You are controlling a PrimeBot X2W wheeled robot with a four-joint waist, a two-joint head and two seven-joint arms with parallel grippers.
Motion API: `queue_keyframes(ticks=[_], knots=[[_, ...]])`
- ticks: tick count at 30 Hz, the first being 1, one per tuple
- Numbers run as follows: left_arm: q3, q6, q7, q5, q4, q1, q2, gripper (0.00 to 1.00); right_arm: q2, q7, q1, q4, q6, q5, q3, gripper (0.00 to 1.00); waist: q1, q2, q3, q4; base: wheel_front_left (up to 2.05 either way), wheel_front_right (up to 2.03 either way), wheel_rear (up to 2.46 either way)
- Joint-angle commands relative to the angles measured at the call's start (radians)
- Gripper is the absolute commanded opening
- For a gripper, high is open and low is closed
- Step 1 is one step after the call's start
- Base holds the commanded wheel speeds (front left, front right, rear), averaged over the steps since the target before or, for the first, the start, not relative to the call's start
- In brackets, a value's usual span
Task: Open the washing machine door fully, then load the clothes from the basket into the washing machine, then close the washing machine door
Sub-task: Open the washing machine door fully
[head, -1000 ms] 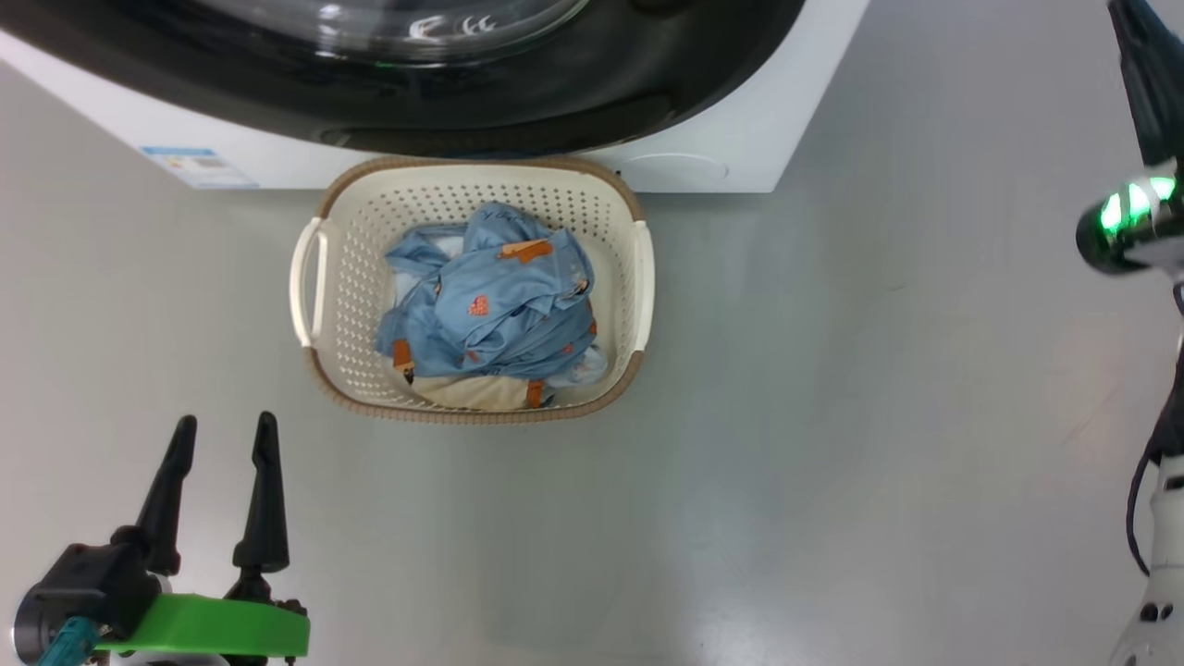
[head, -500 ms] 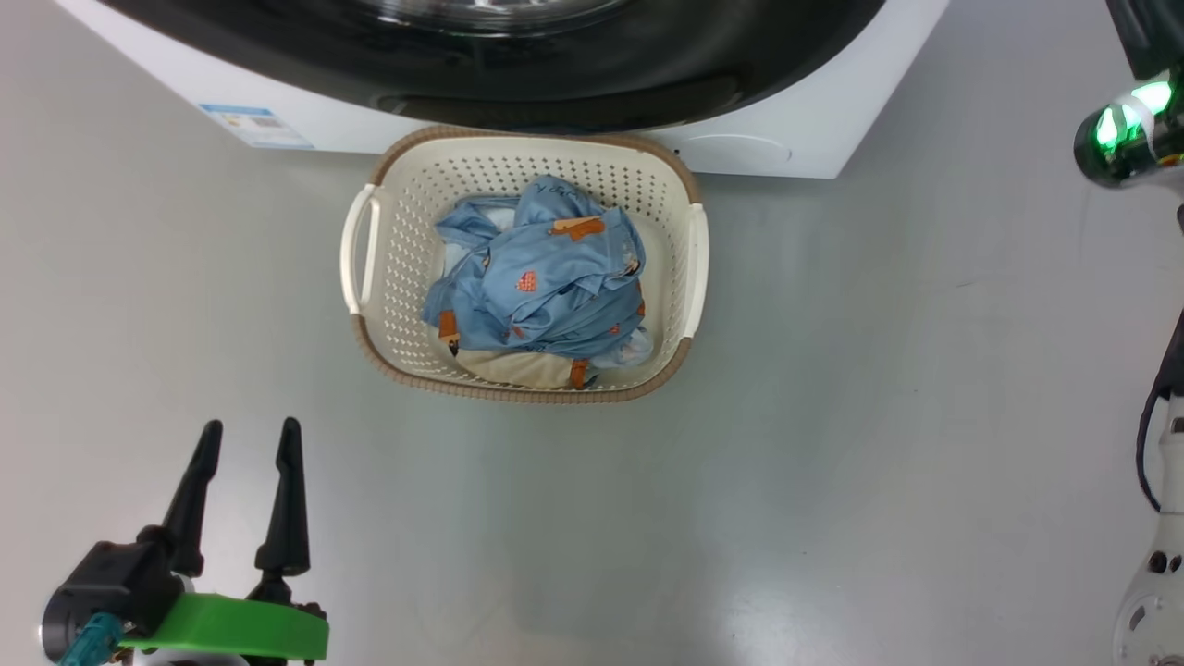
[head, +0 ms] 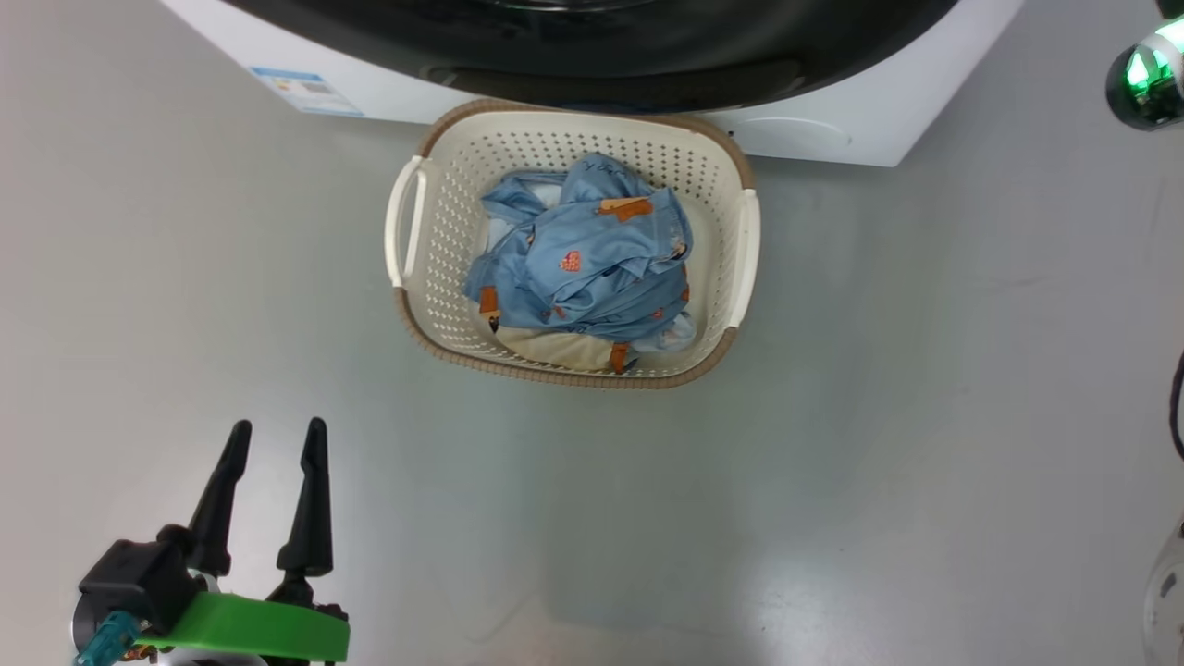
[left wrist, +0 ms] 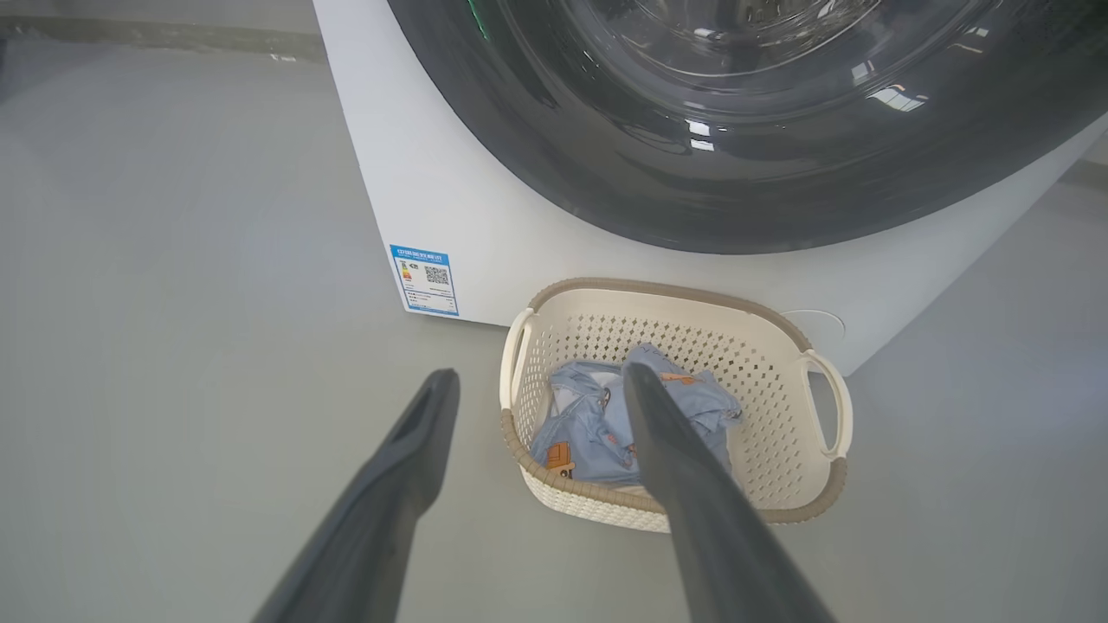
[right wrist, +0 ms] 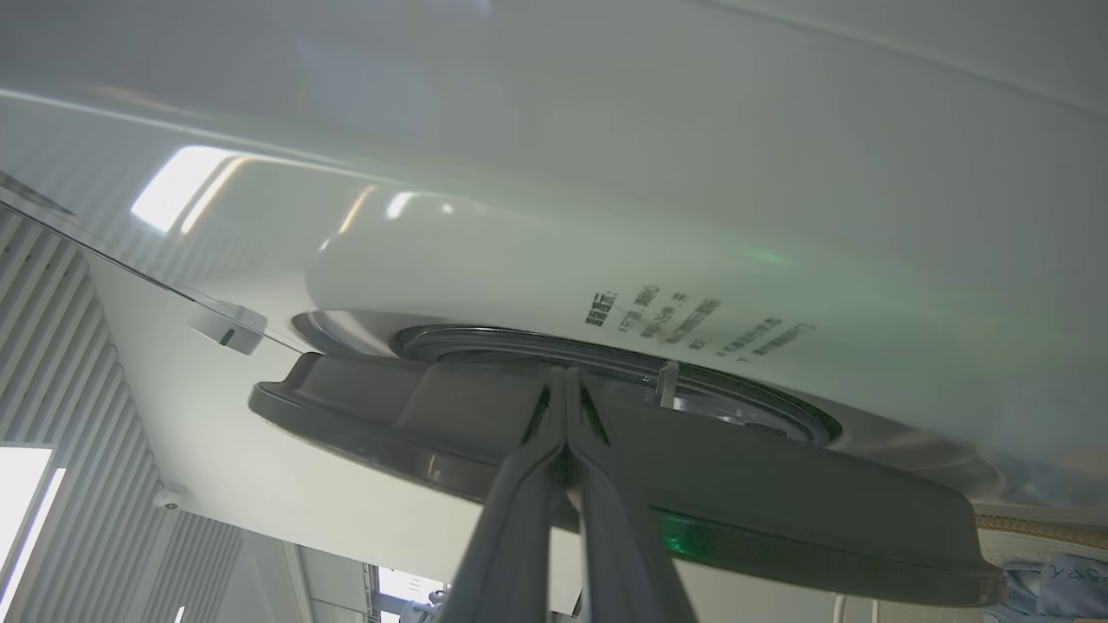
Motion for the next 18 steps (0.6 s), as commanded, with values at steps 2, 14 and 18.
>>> queue_keyframes(ticks=[2,14,18], knots=[[0.029,-0.002,-0.006,-0.014,-0.020,-0.011,0.015,1.00,-0.005,0.005,-0.028,-0.026,0.002,-0.011,0.020,0.00,-0.0001,0.0000,0.014,0.019,0.00,0.00,0.00],[-0.002,0.007,-0.006,-0.043,-0.020,-0.010,0.015,1.00,-0.026,0.004,-0.066,-0.023,0.002,-0.008,0.053,0.00,-0.0001,0.0000,0.033,0.055,0.00,0.00,0.00],[-0.011,0.011,-0.006,-0.056,-0.018,-0.010,0.015,1.00,-0.032,0.003,-0.067,-0.023,0.002,-0.006,0.062,0.00,-0.0001,0.0000,0.029,0.067,0.00,0.00,0.00]])
